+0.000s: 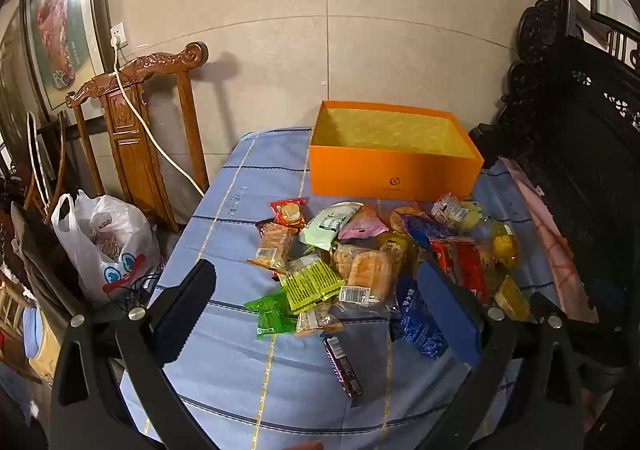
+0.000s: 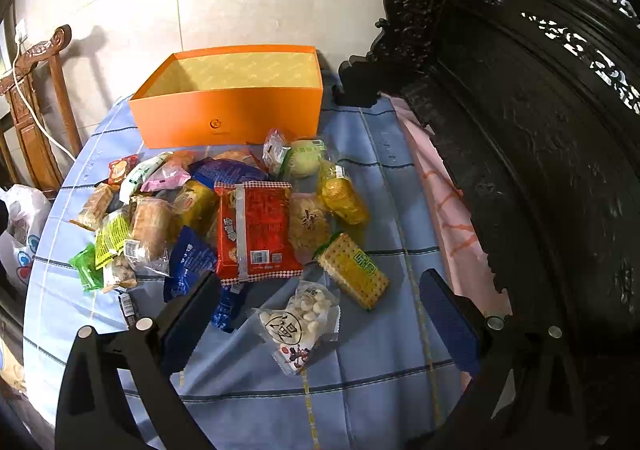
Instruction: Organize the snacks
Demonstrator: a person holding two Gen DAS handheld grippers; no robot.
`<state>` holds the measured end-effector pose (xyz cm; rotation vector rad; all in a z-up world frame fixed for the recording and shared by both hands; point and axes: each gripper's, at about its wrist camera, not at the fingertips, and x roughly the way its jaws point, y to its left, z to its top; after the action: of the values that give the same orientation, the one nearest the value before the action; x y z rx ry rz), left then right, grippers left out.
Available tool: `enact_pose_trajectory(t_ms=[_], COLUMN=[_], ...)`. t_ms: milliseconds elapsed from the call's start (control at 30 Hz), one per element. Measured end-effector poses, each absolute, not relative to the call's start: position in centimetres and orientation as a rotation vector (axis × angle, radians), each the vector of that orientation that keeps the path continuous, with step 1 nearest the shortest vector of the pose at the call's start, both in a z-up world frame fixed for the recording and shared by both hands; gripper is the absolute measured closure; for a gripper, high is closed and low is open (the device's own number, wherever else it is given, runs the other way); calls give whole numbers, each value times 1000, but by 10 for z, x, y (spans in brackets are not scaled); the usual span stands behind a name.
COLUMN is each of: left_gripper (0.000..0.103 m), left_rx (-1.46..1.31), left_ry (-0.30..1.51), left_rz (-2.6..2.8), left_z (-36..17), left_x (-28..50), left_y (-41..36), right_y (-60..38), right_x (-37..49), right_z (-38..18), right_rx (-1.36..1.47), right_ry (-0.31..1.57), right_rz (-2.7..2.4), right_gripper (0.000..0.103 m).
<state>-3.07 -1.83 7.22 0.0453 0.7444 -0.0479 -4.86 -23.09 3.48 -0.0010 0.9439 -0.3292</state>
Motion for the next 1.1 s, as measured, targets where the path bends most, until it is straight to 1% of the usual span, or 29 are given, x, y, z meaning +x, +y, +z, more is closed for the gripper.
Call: enact_pose_trajectory(t_ms=[1100], left_gripper=[4], left_rx=[82], left_ry=[768], left_rz=[-115], left_z=[68], left_x=[-29], left_y=[-35], right_y=[-241], right_x=[-57], right_z=[38], right_rx=[7], right_ry=[935], right_rz=[-393], right_gripper=[3])
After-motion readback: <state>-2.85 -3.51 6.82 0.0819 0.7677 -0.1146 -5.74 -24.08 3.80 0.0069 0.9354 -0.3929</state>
